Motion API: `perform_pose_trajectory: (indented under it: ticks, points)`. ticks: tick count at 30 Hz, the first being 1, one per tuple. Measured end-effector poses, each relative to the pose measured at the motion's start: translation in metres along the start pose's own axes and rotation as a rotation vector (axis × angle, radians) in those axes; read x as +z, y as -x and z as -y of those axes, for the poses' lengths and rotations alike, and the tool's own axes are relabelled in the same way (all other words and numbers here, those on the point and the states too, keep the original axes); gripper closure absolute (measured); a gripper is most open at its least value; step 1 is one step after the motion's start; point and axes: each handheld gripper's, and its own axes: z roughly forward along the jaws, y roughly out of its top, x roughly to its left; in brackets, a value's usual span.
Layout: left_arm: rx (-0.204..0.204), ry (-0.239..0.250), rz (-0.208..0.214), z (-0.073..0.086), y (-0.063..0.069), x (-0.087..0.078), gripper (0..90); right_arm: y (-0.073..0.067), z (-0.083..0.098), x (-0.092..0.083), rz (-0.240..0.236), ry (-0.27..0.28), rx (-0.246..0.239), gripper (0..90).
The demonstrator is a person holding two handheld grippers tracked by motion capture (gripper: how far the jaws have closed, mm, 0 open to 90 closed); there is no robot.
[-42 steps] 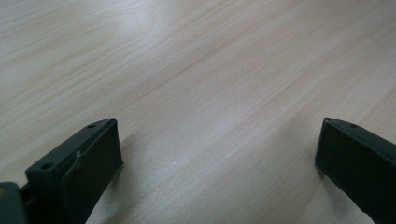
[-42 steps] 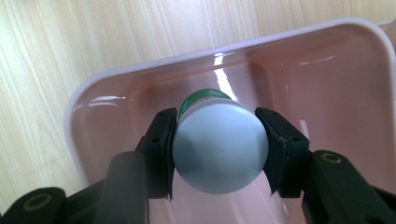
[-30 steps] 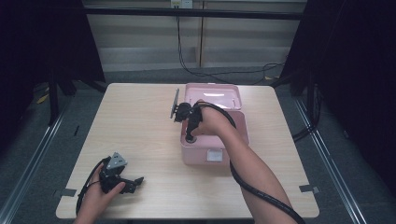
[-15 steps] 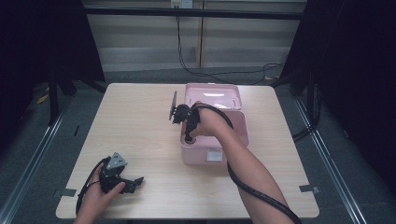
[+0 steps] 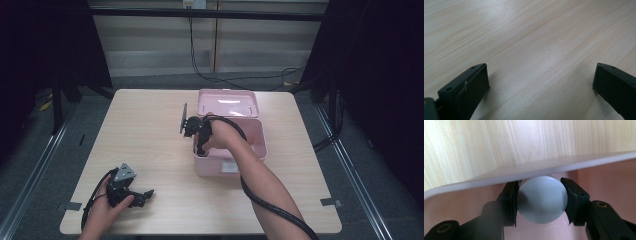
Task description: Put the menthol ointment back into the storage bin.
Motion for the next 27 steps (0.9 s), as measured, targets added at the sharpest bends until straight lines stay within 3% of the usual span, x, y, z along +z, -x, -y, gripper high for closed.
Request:
perform_pose_trajectory:
  ticks: [27]
  points:
    - [-0.002,0.005,-0.002,0.000,0.000,0.000,0.0,0.001,0.002,0.024,-0.008,0.006,-0.036,51.0]
